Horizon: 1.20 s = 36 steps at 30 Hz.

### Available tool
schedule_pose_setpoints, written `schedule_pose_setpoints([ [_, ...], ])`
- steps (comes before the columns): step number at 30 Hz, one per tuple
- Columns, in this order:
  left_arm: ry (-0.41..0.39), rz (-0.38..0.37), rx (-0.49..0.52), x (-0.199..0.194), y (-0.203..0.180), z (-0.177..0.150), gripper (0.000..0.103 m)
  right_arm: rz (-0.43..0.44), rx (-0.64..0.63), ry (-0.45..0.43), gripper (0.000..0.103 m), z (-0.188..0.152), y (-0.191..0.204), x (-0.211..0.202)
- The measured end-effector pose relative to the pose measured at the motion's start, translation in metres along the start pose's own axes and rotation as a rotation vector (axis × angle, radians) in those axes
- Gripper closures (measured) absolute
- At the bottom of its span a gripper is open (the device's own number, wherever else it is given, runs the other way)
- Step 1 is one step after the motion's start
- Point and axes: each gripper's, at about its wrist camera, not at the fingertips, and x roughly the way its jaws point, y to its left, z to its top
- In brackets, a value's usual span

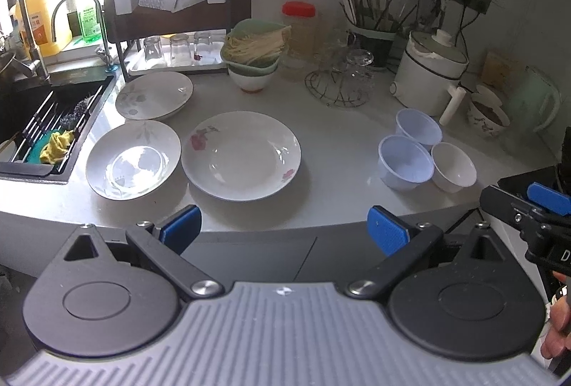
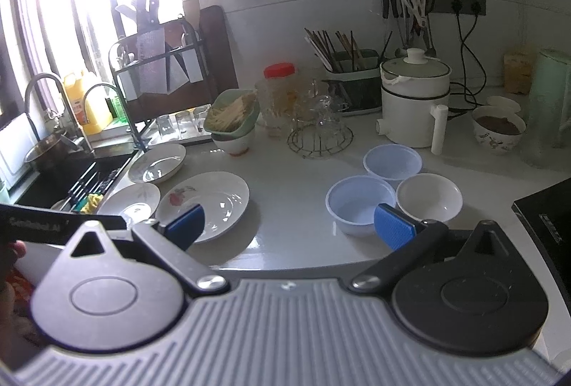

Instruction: Organize plates and bowls

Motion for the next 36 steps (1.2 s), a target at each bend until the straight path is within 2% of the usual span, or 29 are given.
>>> schedule_pose_setpoints([
  [8, -0.004, 0.002, -0.003, 0.001, -0.001, -0.002, 0.002, -0.007, 0.031, -0.001, 0.000, -0.004, -0.004, -0.003],
  [19, 0.039, 0.006, 0.013, 0.008, 0.004, -0.002, 0.002, 0.023, 0.035, 0.007, 0.000, -0.013, 0.008, 0.002],
  [23, 0.039, 0.035, 0.017, 0.008, 0.006, 0.002, 0.002, 0.036, 0.068, 0.002, 0.000, -0.016, 0.007, 0.002],
  [27, 0.045, 0.064, 0.013, 0.005, 0.013, 0.007, 0.002, 0.029, 0.101, 0.022, 0.000, -0.019, 0.009, 0.006],
  [31, 0.060, 0.076, 0.009, 0.006, 0.024, 0.013, 0.002, 0.072, 0.119, 0.025, 0.000, -0.018, 0.014, 0.010],
  [36, 0.063, 0.044, 0.014, 0.018, 0.040, 0.024, 0.002, 0.070, 0.092, 0.034, 0.000, -0.015, 0.032, 0.023],
])
